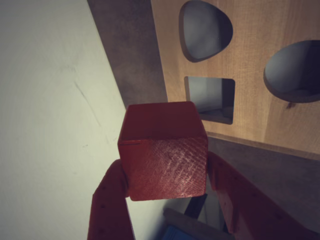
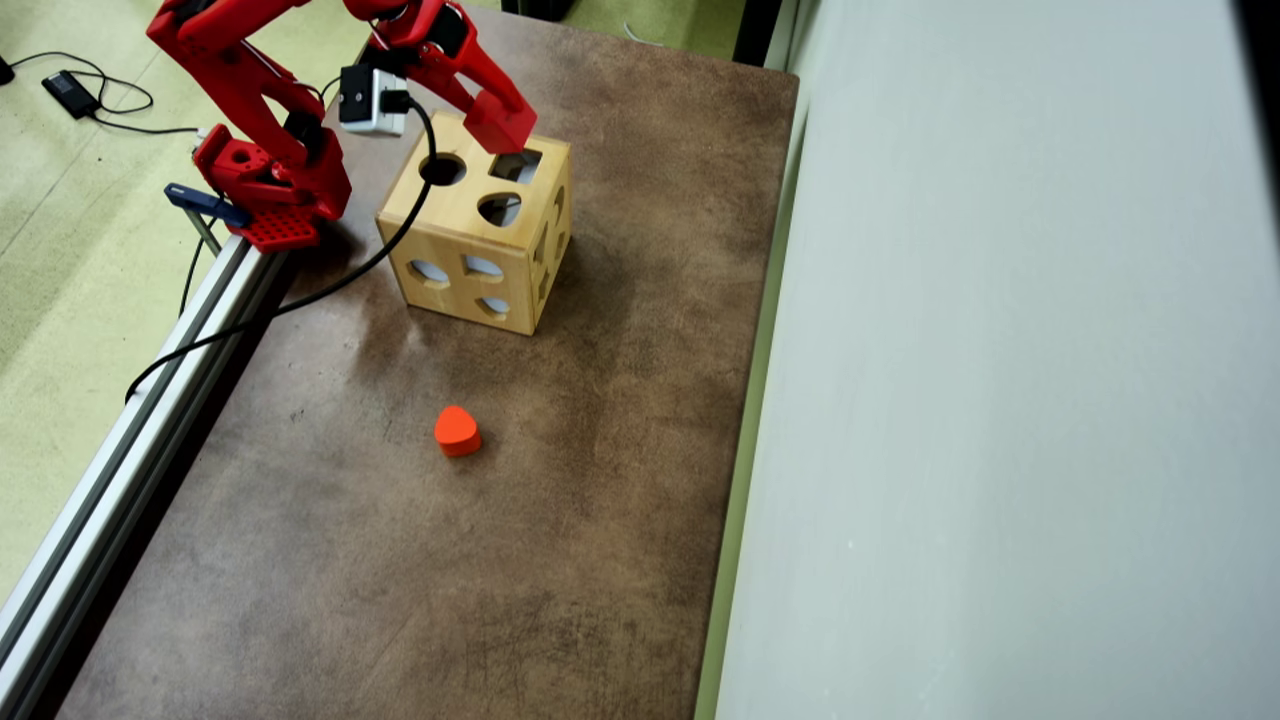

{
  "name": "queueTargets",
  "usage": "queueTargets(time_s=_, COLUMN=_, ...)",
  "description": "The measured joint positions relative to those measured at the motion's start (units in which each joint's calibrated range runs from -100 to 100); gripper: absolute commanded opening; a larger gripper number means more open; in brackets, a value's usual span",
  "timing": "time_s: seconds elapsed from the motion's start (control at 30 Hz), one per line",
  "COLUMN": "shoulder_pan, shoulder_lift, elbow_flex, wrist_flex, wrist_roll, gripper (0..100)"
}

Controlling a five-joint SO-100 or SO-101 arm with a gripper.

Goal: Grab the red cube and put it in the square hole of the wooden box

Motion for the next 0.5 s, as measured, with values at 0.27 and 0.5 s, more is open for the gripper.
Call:
queueTargets(time_s=0.27, shoulder_pan=-0.14, shoulder_lift=1.86, elbow_flex=0.00, wrist_flex=0.00, wrist_roll=0.00, gripper=4)
queueTargets(time_s=0.5, shoulder_pan=-0.14, shoulder_lift=5.68, elbow_flex=0.00, wrist_flex=0.00, wrist_roll=0.00, gripper=4)
